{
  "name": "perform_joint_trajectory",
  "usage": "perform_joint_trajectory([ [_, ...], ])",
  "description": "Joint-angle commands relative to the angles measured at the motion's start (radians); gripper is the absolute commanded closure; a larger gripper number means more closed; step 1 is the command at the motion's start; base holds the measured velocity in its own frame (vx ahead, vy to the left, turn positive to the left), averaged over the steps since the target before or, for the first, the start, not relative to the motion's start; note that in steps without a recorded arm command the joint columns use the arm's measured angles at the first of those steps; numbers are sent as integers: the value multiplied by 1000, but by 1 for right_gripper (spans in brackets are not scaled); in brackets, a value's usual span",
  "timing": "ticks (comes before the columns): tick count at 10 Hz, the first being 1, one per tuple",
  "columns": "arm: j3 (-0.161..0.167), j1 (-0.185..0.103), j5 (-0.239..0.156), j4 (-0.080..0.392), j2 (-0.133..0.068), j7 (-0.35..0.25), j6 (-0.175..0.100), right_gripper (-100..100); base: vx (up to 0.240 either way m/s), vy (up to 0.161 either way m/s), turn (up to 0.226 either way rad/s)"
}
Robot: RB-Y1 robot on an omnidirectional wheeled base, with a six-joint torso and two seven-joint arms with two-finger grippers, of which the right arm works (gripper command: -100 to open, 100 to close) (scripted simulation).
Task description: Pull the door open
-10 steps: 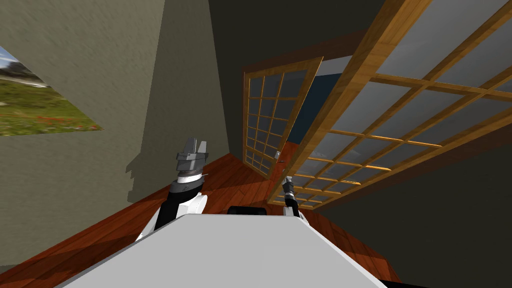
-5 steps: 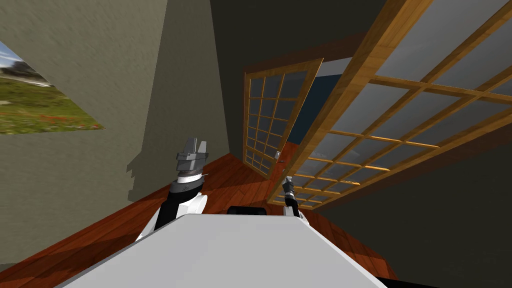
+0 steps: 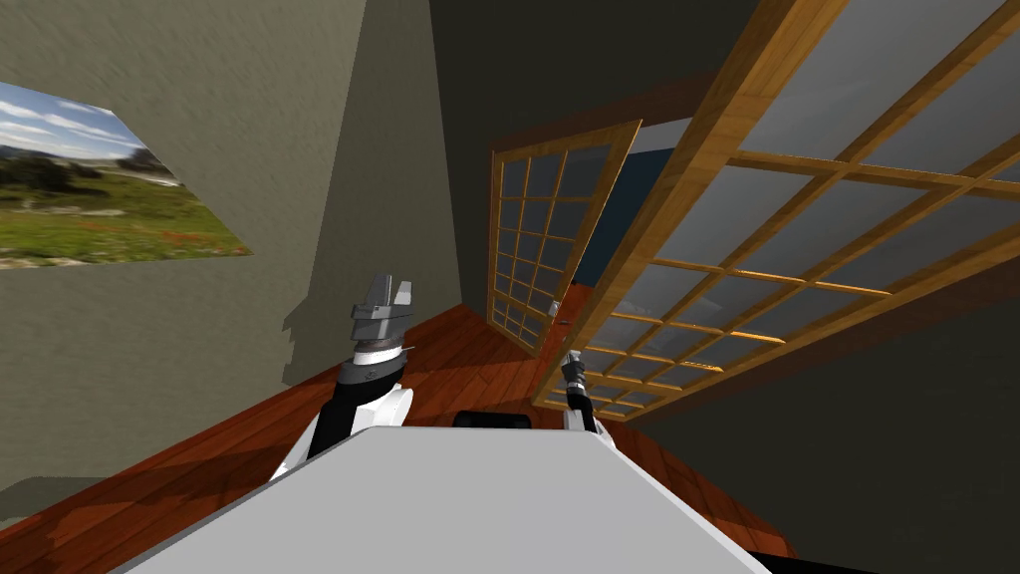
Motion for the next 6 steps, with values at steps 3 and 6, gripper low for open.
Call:
perform_joint_trajectory([
  [3,-10,5,-16,34,-19,-44,8,100,-9,3,26],
  [6,-4,1,-23,37,-21,-85,6,100,-37,-22,55],
])
